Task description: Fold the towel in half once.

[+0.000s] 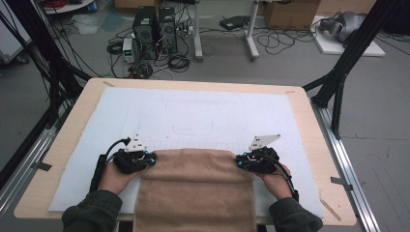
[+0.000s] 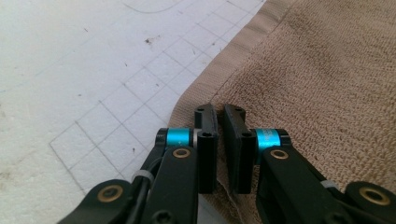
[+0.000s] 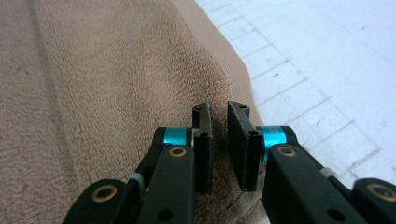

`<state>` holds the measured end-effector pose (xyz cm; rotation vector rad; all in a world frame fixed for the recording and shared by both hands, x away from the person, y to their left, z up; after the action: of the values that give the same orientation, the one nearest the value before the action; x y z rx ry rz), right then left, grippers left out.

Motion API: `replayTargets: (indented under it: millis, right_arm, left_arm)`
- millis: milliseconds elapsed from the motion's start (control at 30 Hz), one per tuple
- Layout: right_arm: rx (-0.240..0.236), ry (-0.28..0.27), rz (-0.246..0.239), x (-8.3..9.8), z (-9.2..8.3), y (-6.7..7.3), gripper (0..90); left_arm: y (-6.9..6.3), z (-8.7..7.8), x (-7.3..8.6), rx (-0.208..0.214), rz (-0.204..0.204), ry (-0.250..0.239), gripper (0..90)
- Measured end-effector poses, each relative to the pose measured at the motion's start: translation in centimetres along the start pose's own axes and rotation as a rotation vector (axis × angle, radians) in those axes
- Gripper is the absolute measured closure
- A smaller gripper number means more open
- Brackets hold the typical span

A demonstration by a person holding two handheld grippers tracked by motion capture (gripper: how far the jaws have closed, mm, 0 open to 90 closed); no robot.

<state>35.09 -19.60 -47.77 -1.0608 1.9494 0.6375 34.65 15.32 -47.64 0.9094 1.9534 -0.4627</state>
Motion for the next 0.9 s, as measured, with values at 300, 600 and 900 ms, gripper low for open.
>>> replayTargets:
  millis: [300,600,900]
  right_arm:
    - [-0.011,-0.074,-0.015,-2.0,-2.0,0.7,82.1]
    - [-0.048,-0.121,-0.062,-2.8,-4.7,3.7,82.3]
    - [-0.158,-0.142,-0.065,-0.3,-7.8,8.6,77.1]
  left_arm:
    - [-0.1,-2.5,-2.0,-0.006,-0.045,-0.145,84.8]
    - [-2.9,-6.1,-1.7,0.024,-0.015,-0.205,84.8]
    - [-7.9,-10.4,1.3,0.08,0.021,-0.197,78.0]
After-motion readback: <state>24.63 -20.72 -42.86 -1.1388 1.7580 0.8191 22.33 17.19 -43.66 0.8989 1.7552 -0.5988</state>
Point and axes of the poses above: each handheld gripper's, and its own axes: z roughly forward along the jaws, x roughly out of its underside, y roughly to its left, the point moved 7 cm from there along z, roughly forward along the jaws, and after that the axes turned 10 degrees about -y, right-handed, at the moved point
